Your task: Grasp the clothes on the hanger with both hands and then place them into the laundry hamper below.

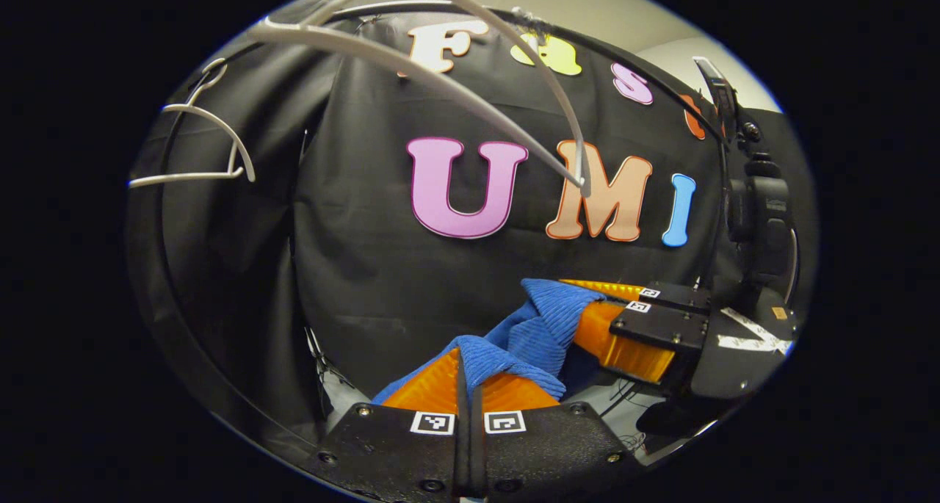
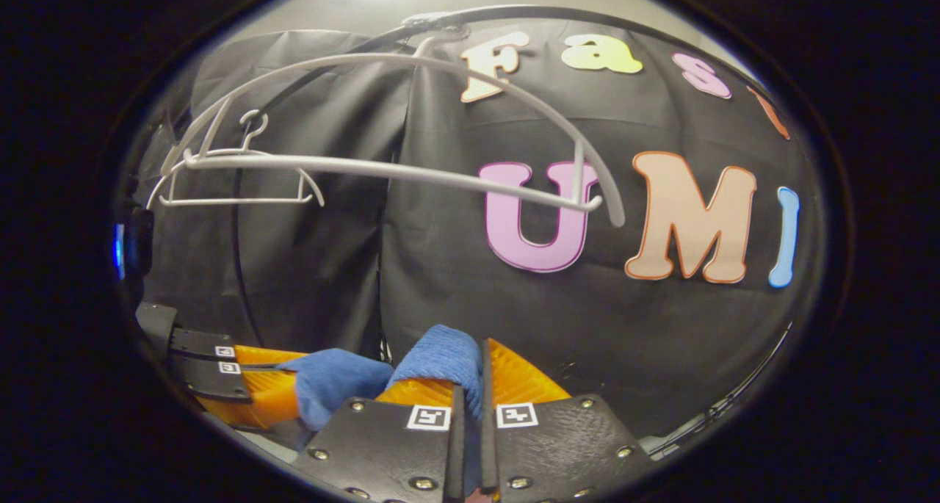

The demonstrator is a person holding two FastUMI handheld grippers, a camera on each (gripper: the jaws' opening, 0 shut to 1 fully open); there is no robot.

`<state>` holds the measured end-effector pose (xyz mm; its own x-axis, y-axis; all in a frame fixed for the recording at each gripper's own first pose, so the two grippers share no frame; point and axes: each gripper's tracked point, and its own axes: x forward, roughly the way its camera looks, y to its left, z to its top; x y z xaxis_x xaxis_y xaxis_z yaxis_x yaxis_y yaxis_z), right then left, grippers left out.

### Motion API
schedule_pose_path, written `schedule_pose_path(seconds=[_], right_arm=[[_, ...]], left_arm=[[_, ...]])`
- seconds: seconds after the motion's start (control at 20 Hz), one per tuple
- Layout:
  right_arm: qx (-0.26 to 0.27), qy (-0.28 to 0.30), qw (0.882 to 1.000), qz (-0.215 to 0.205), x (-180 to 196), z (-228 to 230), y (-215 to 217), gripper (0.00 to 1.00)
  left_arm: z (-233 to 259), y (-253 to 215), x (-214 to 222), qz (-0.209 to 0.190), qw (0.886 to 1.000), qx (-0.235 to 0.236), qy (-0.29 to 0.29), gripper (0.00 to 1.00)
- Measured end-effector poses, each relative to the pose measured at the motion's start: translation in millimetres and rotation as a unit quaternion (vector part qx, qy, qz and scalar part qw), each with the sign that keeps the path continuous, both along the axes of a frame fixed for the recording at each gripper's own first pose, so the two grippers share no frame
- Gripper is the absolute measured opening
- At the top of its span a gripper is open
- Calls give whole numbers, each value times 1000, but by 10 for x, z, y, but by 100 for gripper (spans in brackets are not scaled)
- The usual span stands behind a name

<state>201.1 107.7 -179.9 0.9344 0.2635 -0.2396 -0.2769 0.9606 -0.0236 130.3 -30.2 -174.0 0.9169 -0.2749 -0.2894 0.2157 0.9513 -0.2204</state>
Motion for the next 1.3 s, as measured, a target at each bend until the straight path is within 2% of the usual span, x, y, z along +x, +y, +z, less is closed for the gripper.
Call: schedule_pose_path(seconds=[0.4, 0.45, 0.5, 0.8, 0.9, 1.05, 1.1, 1.15, 1.25, 1.3], right_arm=[[-8, 71, 997, -3, -124, -637, -14, 9], [-13, 77, 997, -2, -133, -701, -18, 5], [-15, 84, 996, -2, -172, -792, -18, 9], [-25, 129, 991, -5, -299, -1221, -45, 8], [-31, 142, 989, -2, -369, -1331, -49, 9], [-45, 159, 986, 8, -427, -1470, -38, 9], [-48, 161, 986, 10, -483, -1465, -66, 9], [-49, 163, 985, 10, -497, -1480, -68, 16], [-47, 158, 986, 11, -487, -1467, -61, 16], [-46, 155, 987, 11, -478, -1454, -73, 16]], left_arm=[[-621, -57, -59, -2, 997, -21, 68, 1], [-701, -58, -91, -1, 997, -23, 76, 1], [-753, -60, -111, -1, 996, -23, 83, 1], [-1137, -59, -184, 5, 992, -21, 124, 1], [-1247, -71, -241, 5, 990, -20, 138, 4], [-1382, -87, -339, 1, 988, -13, 157, 16], [-1403, -74, -364, 0, 987, -12, 160, 10], [-1403, -77, -378, -2, 987, -12, 160, 20], [-1376, -108, -370, -7, 988, -21, 155, 27], [-1321, -121, -375, -7, 989, -25, 148, 26]])
